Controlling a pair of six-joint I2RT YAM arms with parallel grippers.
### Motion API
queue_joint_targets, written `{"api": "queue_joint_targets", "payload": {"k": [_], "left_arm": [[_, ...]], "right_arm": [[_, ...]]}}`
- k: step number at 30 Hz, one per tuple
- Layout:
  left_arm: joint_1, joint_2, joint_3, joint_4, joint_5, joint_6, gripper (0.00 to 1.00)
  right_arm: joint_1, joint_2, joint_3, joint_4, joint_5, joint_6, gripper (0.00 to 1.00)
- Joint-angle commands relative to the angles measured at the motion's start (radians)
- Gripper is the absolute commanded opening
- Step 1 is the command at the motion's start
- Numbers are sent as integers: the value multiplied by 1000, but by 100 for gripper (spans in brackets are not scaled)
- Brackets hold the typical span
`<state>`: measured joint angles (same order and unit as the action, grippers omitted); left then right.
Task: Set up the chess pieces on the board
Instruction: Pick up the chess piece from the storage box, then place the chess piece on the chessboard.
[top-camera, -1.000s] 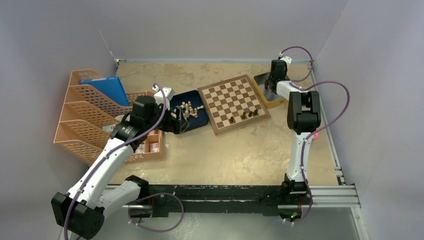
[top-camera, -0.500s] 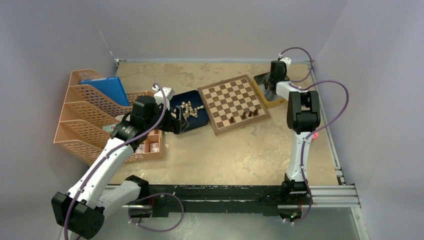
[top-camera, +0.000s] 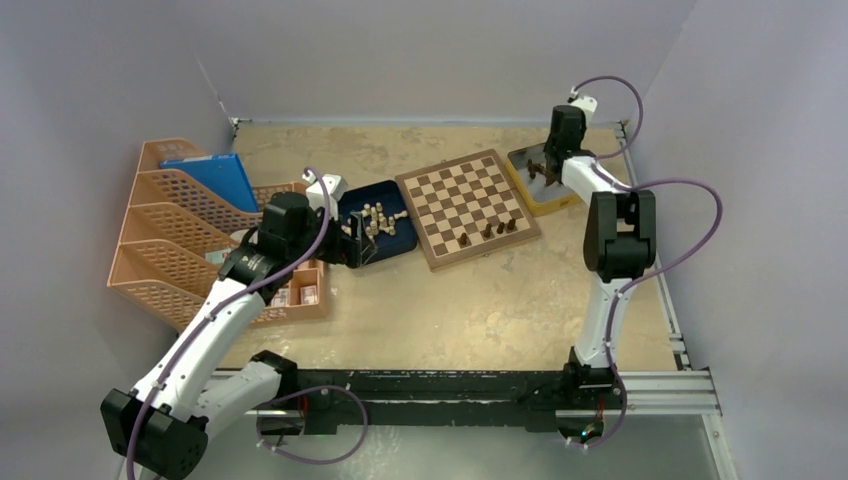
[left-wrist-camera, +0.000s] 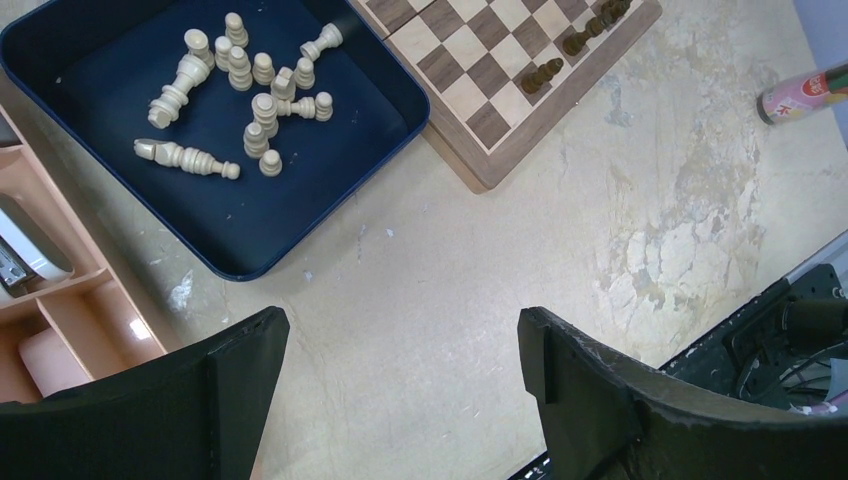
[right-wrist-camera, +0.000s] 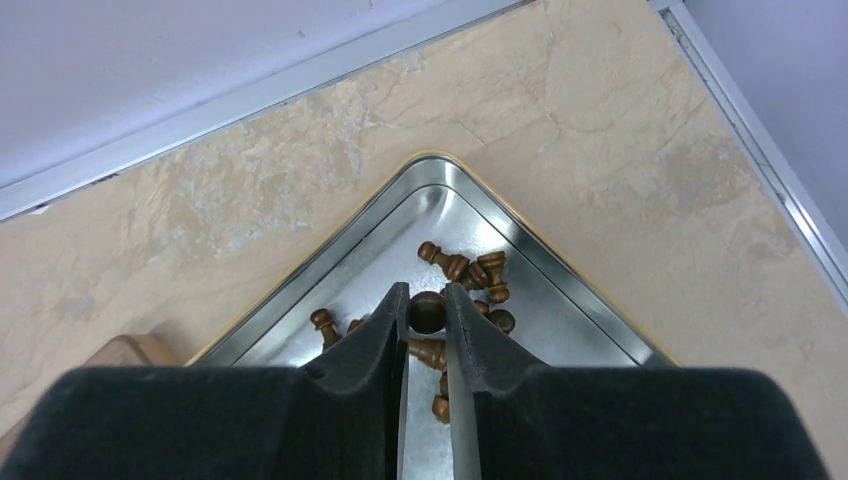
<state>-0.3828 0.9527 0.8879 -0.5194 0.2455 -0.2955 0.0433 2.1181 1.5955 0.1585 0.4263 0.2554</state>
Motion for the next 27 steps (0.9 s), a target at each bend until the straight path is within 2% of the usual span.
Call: {"api": "queue_joint_targets", "payload": {"k": [1,11,18,27], "left_arm": [[-7,-19,13,18,5,-2,85],[-7,-24,12,23,19,-1,85],[-8,-28,10,24,23,-1,85],[-11,-18,10,20,6,-1,85]], "right_arm": [[16,-94,-48,-20,-10,31,19],[65,-280,-212,-71,-76,117,20],[143,-388,-330,-104,-42,149,20],[190,-468,-485,-50,-100,188,21]]}}
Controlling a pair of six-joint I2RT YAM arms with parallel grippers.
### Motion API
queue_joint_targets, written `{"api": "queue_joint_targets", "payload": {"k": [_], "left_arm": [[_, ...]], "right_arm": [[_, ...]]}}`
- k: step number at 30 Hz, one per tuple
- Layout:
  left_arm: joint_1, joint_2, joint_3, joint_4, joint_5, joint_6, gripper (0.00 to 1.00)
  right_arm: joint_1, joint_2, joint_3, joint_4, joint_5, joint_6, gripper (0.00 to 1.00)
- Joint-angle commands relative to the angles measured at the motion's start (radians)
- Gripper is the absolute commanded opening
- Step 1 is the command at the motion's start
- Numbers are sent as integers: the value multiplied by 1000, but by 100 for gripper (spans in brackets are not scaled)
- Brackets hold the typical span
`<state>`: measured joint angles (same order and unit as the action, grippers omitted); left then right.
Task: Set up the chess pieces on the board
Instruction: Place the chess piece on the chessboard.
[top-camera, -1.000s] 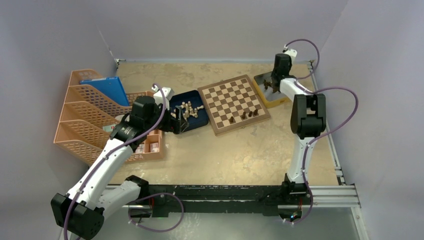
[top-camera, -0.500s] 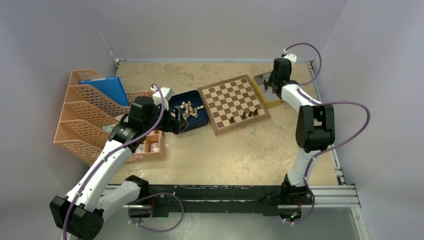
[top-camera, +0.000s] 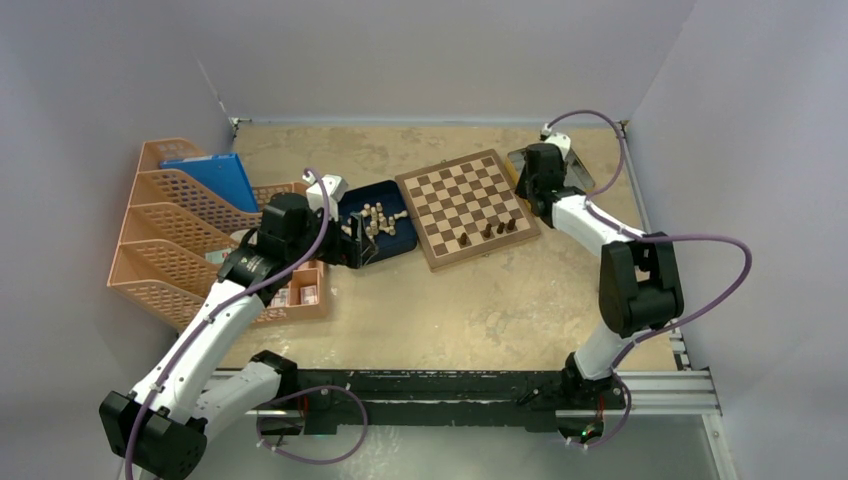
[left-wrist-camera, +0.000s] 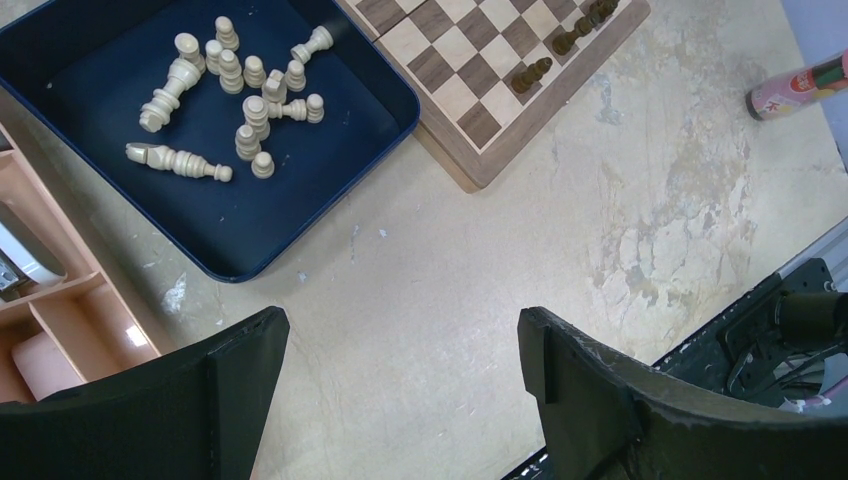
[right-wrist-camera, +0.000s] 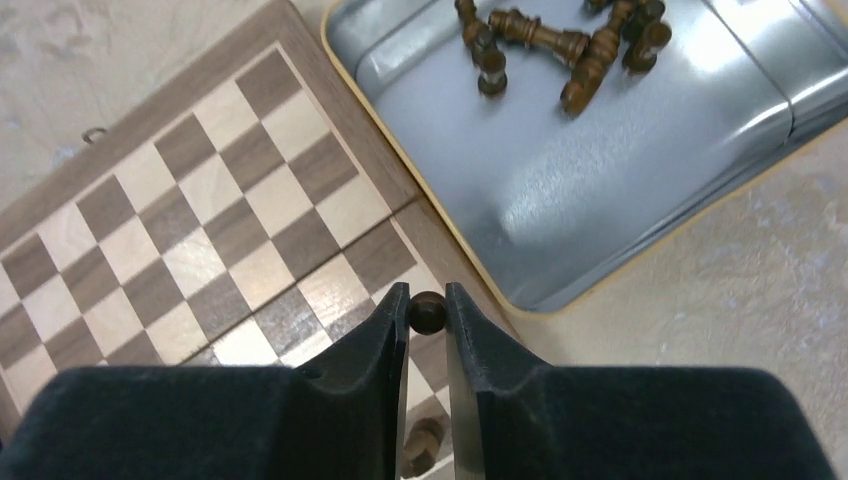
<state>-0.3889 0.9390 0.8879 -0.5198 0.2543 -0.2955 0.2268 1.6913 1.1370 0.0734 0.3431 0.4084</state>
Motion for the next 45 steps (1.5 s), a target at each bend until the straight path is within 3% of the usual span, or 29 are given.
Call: {"api": "queue_joint_targets", "payload": {"k": [1,15,45], "left_arm": [[-5,-2,10,22,0,-1,85],[-8,12,11,20,6,-1,85],[-18,7,7,21,-12,-1,85]], "right_arm": [[10,-39,-36,36,-12,36,21],[16,-5,-120,107,-28,35,21],[22,35,-98,90,-20,17,23]]}}
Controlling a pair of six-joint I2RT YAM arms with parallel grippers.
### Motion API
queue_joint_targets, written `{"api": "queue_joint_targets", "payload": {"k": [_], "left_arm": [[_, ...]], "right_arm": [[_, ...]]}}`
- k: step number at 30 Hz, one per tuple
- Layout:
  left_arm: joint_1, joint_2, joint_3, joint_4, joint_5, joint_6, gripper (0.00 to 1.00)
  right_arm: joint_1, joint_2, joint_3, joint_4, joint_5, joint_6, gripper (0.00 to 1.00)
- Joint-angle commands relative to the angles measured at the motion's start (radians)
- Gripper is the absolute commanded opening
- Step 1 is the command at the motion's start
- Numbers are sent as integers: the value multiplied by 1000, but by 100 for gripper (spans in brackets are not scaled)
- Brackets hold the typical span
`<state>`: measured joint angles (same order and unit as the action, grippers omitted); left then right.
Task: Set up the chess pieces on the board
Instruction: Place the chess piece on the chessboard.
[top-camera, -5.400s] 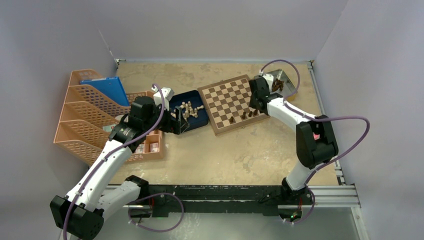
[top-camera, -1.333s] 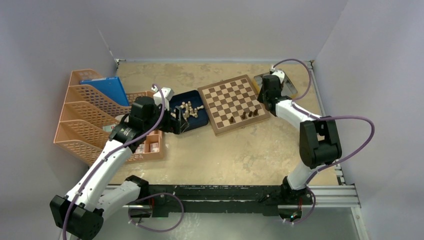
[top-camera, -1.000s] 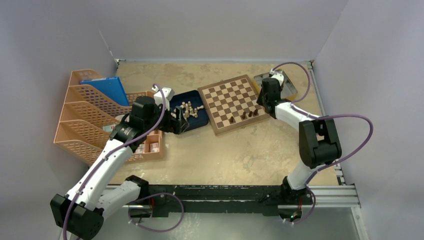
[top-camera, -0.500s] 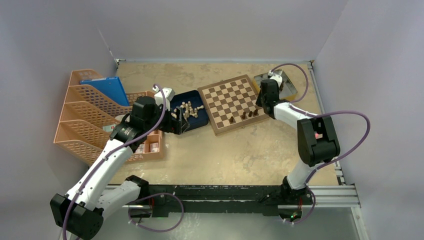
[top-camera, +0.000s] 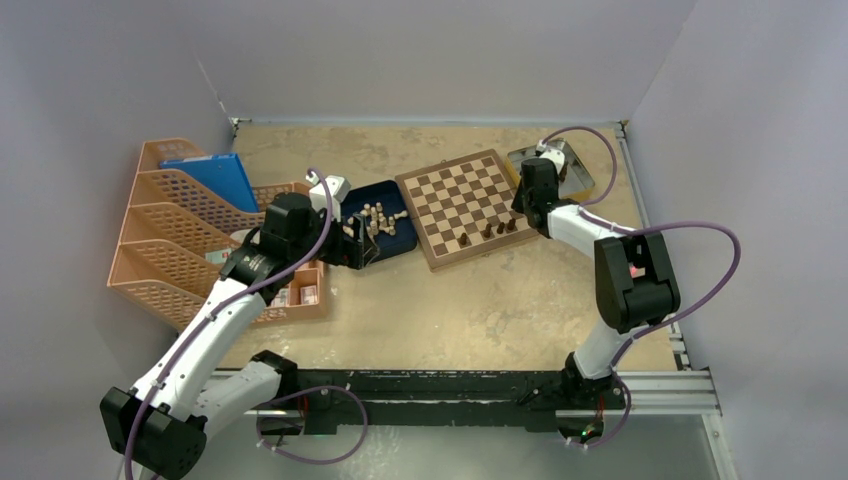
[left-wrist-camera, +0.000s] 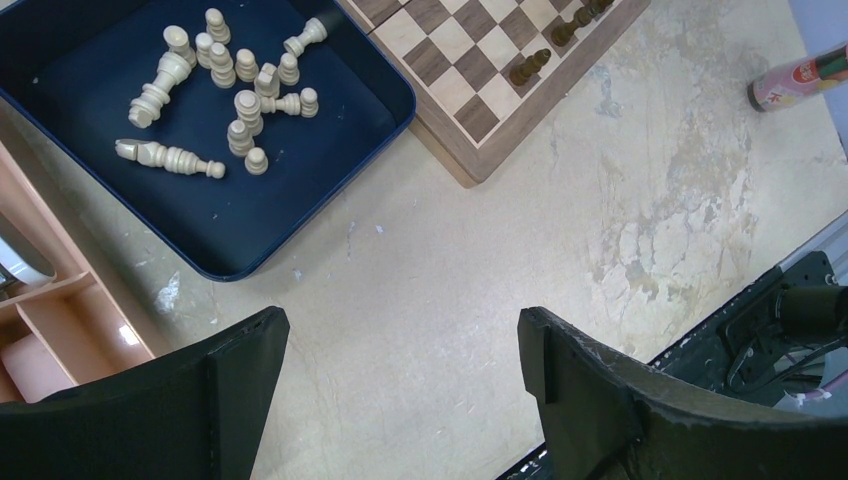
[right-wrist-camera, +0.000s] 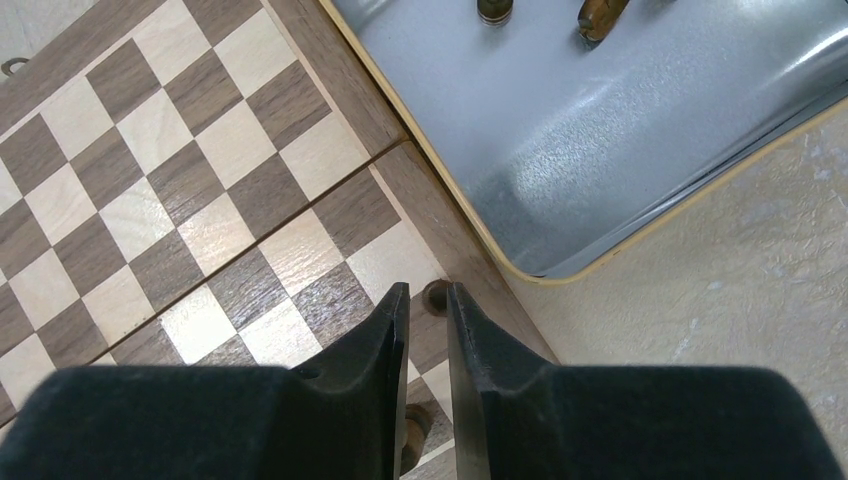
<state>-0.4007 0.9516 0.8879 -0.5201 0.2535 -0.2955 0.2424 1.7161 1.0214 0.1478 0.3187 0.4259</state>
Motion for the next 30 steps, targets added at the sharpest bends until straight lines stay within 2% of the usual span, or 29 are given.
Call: {"api": "queue_joint_targets", "payload": {"k": [1,6,17,30], "left_arm": [[-6,0,11,20,-10,0,85],[-6,-8,14,12,-10,0,85],[-6,-19,13,14,-14,-1,85],[-6,-28,12,15,-25,0,85]], "right_arm": [[7,14,21,12,11,-2,23],[11,26,11,48,-12,-1,24],[19,66,56,17,42,-13,27],[32,53,36,-22,53,-12,21]]}}
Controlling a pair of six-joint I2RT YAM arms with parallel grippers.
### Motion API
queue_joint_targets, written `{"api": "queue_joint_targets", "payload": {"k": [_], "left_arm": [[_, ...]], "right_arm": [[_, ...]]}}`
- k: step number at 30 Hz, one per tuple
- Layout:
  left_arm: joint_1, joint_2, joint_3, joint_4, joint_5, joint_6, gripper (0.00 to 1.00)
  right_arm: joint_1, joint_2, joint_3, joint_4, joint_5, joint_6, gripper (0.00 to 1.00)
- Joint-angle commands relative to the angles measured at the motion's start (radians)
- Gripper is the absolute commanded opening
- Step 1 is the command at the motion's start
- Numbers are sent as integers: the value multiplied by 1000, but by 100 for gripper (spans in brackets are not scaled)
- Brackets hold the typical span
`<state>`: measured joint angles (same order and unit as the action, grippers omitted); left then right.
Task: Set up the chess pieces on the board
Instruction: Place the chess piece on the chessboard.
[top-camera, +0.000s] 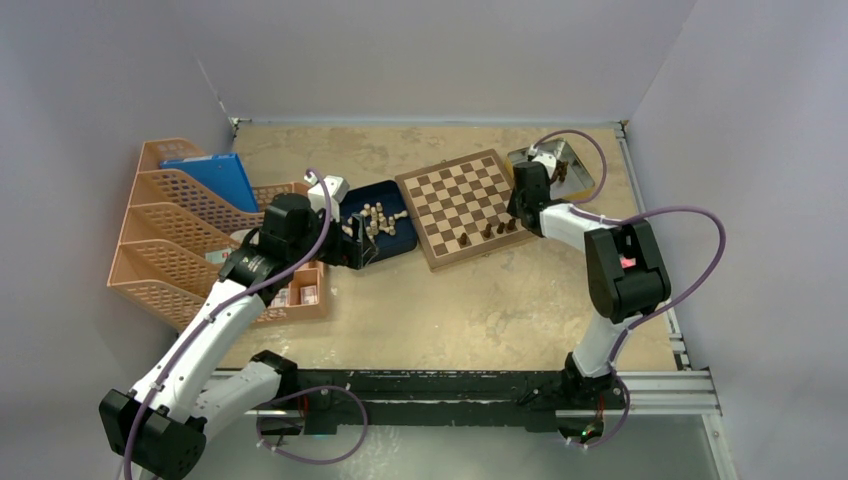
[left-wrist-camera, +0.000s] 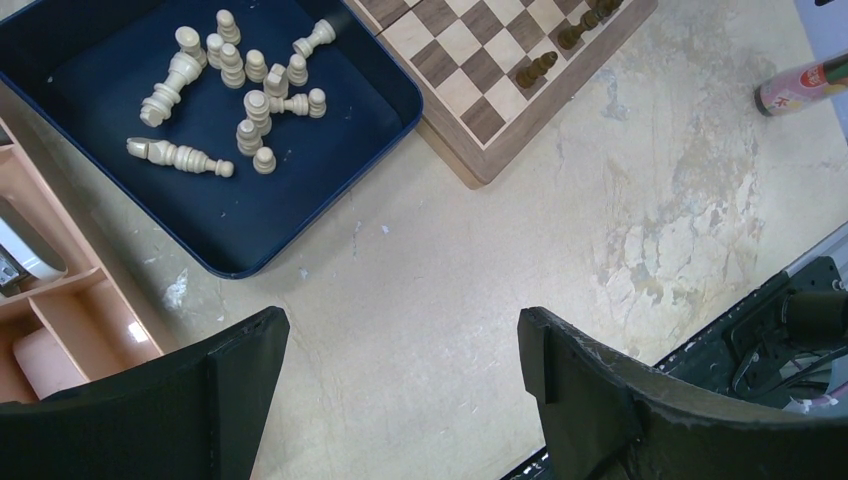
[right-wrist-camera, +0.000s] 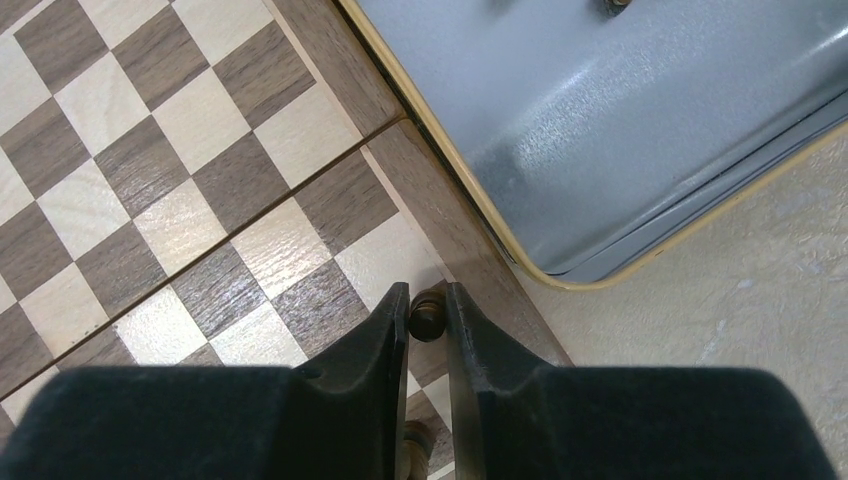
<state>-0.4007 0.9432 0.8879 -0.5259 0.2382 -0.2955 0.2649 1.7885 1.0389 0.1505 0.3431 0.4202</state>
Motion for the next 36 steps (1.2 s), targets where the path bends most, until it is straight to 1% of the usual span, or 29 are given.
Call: {"api": "queue_joint_targets", "payload": {"k": [1,17,25,36], "left_arm": [[-6,-19,11,20,-10,0,85],[-9,-6,12,19,-11,1,85],[-8,-6,12,20,-10,1,85],[-9,-8,12,19,-10,1,85]], "right_arm": [[11,-21,15,-28,31,-6,21],[30,-27,5,-60,40,13,18],[32,-37,4,-93,77,19,17],[32,-54,-16,-97,75,29,17]]}}
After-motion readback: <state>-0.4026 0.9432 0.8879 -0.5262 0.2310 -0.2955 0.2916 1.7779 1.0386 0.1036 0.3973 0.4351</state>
